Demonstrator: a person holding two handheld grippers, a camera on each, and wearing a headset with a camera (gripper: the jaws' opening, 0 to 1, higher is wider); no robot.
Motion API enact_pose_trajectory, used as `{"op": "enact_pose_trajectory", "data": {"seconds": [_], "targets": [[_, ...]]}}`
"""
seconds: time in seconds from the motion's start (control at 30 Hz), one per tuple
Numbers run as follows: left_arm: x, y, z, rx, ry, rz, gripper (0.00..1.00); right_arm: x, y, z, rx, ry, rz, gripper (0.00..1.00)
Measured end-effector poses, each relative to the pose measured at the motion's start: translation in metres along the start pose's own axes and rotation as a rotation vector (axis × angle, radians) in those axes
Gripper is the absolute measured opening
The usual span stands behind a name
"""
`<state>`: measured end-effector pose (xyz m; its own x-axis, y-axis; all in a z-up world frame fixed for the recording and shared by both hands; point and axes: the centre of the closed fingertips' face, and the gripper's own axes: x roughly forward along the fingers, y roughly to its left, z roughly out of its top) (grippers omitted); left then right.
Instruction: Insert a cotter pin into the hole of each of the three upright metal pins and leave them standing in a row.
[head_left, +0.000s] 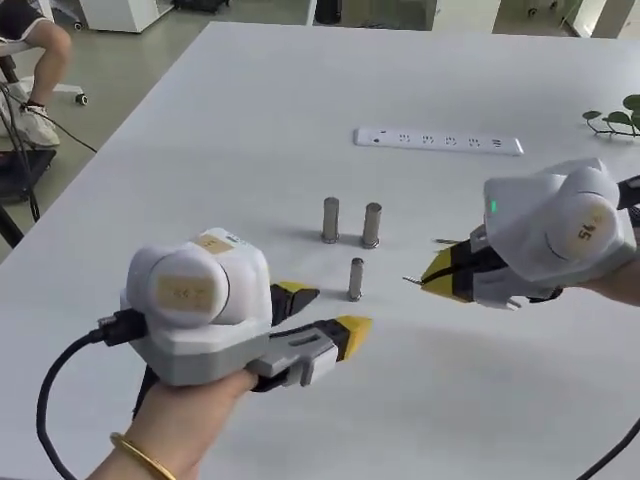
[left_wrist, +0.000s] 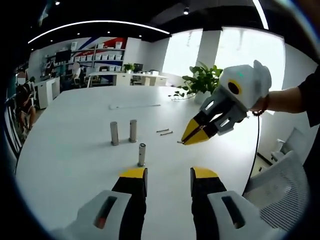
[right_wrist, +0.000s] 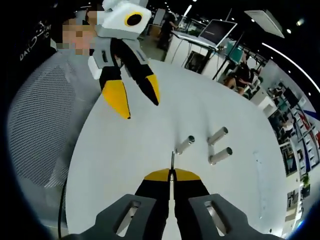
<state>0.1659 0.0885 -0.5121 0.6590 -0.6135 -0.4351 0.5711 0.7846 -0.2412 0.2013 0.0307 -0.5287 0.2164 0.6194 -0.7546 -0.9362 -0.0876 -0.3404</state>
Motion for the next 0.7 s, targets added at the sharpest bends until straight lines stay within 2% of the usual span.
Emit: {"op": "enact_pose_trajectory", "data": {"seconds": [0.17, 0.47, 0.57, 0.7], "targets": [[0.002, -0.01, 0.001, -0.046, 0.006, -0.052, 0.26, -0.002, 0.012, 0.013, -0.091, -0.018, 0.014, 0.0], [0.004, -0.023, 0.005, -0.144, -0.01, -0.125, 0.16, -0.006, 0.024, 0.03, -0.142, -0.077, 0.028, 0.0], [0.003, -0.027, 0.006, -0.166, -0.016, -0.143, 0.12, -0.008, 0.028, 0.039, -0.176, -0.114, 0.034, 0.0], [0.002, -0.028, 0.007, -0.174, -0.021, -0.142, 0.09, -0.008, 0.033, 0.042, -0.208, -0.117, 0.038, 0.0]]}}
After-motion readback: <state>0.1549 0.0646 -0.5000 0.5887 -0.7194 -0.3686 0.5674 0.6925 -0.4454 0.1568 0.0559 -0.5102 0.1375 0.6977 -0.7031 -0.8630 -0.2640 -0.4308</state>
